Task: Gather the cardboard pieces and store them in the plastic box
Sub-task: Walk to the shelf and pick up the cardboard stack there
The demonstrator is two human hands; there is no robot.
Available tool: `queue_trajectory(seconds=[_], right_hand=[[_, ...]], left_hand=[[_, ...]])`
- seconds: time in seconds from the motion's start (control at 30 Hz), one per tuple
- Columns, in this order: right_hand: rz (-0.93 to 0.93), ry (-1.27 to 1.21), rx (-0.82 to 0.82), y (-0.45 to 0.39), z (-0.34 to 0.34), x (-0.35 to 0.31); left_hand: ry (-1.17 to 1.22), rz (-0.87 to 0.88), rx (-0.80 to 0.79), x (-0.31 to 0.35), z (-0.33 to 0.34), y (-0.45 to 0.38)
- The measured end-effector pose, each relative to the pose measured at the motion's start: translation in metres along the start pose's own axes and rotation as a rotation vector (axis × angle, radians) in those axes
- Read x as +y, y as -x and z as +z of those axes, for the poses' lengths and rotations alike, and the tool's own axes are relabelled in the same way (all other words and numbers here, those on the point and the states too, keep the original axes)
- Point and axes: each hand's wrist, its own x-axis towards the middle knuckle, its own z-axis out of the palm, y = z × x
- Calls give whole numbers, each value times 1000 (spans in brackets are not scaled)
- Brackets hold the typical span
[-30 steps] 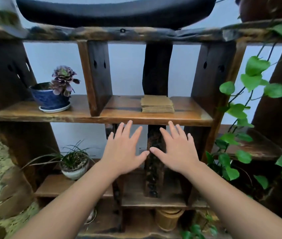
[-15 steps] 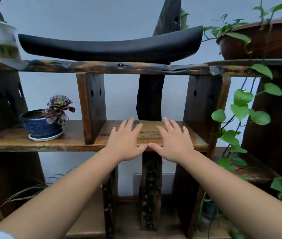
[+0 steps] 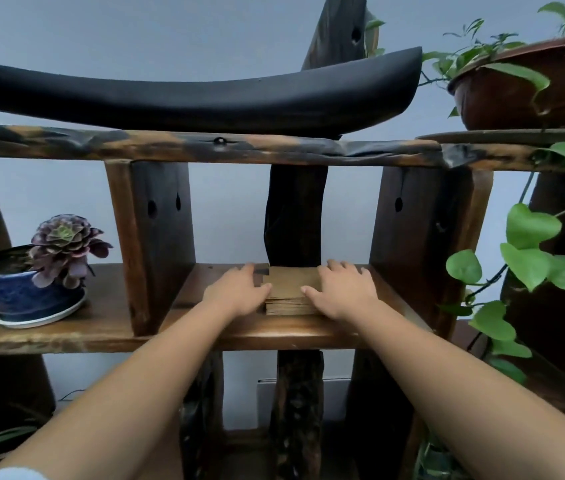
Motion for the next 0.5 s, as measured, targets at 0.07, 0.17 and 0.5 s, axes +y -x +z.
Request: queue_trajectory(seconds=[0.07,0.17,0.5], right_hand=[[90,-115,-30,-12,8,3],[258,-384,-85,-26,21,8],[502,-587,-122,-49,46,18]], left_hand=[[161,-107,-40,-7,9,-13],[284,-195,-52,-9,27,-25],[-33,-17,12,-8,57,-29]])
